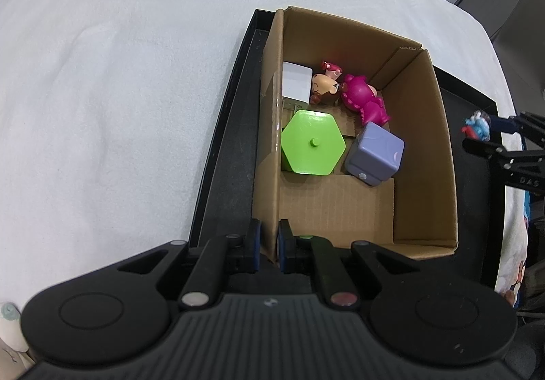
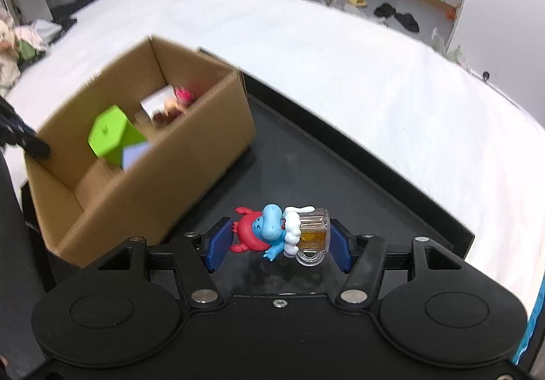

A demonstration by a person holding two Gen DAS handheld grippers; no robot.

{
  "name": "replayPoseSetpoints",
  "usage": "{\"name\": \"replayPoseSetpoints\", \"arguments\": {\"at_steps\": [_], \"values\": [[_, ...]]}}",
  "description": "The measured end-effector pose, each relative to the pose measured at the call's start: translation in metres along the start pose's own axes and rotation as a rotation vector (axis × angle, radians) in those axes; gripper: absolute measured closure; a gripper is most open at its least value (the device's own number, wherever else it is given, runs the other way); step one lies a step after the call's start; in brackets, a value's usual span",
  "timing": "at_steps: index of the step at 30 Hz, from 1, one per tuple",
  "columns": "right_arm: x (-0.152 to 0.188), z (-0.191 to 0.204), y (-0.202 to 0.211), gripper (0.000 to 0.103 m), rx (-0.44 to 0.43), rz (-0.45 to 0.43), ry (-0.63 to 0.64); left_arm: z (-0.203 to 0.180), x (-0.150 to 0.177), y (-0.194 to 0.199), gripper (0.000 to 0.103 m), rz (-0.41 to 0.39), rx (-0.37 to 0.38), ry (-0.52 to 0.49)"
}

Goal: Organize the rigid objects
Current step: 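Carry the blue figure with the right gripper over the cardboard box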

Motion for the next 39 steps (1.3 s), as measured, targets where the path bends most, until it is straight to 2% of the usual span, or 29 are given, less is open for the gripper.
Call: {"name": "replayPoseSetpoints", "arguments": {"at_steps": [10, 14, 27, 35, 39], "values": [[-0.030, 0.013, 0.026, 0.044, -0.037, -0.132, 0.024, -0.001, 0.001, 0.001, 0.094, -0.005, -0.003, -0.012], [-0.041, 0.022, 0.027, 0.044, -0.085, -0.169, 0.027, -0.003, 0.001, 0.001, 0.094, -0.008, -0.008, -0.019], [-0.061, 0.059, 0.013, 0.044, -0.140, -0.177, 0.088, -0.007, 0.001, -0.001, 0.094, -0.004, -0.002, -0.056], [-0.072, 0.077, -0.011, 0.044, -0.170, -0.144, 0.065, -0.006, 0.001, -0.002, 0.094, -0.004, 0.006, -0.063], [-0.073, 0.082, -0.025, 0.044, -0.153, -0.117, 0.034, -0.006, 0.001, -0.002, 0.094, -0.003, 0.011, -0.064]]}}
Point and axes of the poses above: each gripper's, at about its wrist camera, not at the fingertips, and y roughly against the way its jaws point, z to its left, x to its underside, the point moved 1 cm from there along -y, roughly the way its jaws point, and after that the axes turned 10 degrees about -x, right-handed, at the moved point
